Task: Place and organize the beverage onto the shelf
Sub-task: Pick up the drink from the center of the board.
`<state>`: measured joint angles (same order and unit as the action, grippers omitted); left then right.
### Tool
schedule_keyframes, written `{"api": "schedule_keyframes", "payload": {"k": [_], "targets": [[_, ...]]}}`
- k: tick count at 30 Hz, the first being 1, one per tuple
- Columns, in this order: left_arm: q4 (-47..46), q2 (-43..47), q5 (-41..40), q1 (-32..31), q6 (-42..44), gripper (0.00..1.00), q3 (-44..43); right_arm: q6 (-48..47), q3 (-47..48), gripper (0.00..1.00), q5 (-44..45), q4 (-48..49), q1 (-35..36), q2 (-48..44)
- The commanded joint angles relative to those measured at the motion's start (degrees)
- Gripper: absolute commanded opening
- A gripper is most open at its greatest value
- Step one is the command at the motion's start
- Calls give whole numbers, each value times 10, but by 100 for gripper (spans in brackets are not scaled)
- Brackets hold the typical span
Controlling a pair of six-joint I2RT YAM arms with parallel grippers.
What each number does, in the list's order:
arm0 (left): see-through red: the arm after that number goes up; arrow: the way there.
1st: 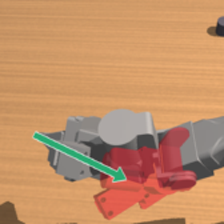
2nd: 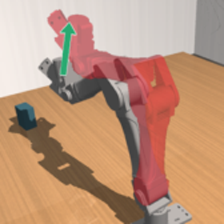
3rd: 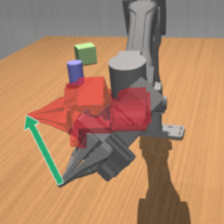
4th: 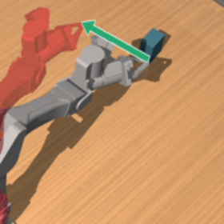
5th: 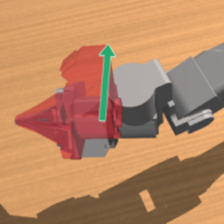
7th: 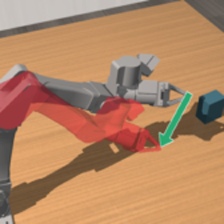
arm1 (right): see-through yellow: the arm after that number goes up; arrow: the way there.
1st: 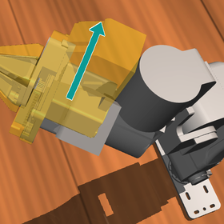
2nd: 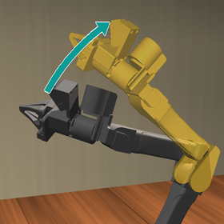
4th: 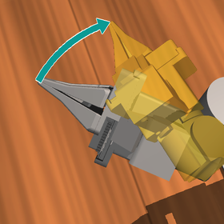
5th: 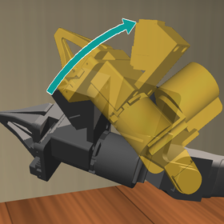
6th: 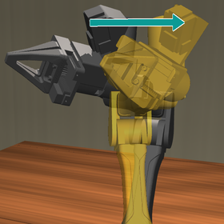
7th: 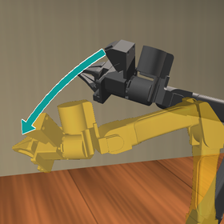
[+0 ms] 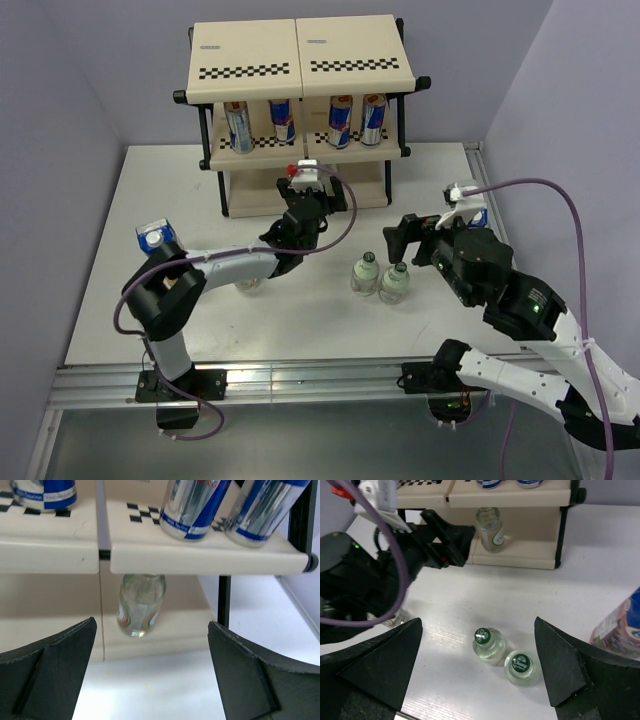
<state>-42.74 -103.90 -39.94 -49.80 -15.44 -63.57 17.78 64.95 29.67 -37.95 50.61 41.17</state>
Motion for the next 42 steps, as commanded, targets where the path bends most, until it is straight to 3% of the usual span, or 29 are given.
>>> {"api": "schedule_keyframes", "payload": {"k": [1, 7, 14, 20, 27, 36, 40, 42], "targets": [[194, 61, -14, -16, -79, 99, -29, 14, 28, 99, 36, -33, -4, -21], [364, 117, 34, -84, -96, 99, -50, 16, 23, 99, 36, -81, -4, -37], [442, 160, 86, -156, -102, 100, -53, 35, 16, 98, 13, -113, -4, -55], [453, 141, 81, -185, -113, 98, -53, 43, -1, 97, 4, -124, -4, -54], [394, 122, 94, -198, -104, 95, -37, 43, -4, 97, -4, -128, -4, -62], [362, 63, 91, -197, -105, 78, -52, 42, -11, 97, -17, -122, -4, -71], [353, 39, 80, -197, -105, 64, -61, 38, -14, 96, -41, -113, -4, -79], [336, 36, 76, -197, -103, 64, -56, 35, -15, 96, -45, -109, -4, -83]]}}
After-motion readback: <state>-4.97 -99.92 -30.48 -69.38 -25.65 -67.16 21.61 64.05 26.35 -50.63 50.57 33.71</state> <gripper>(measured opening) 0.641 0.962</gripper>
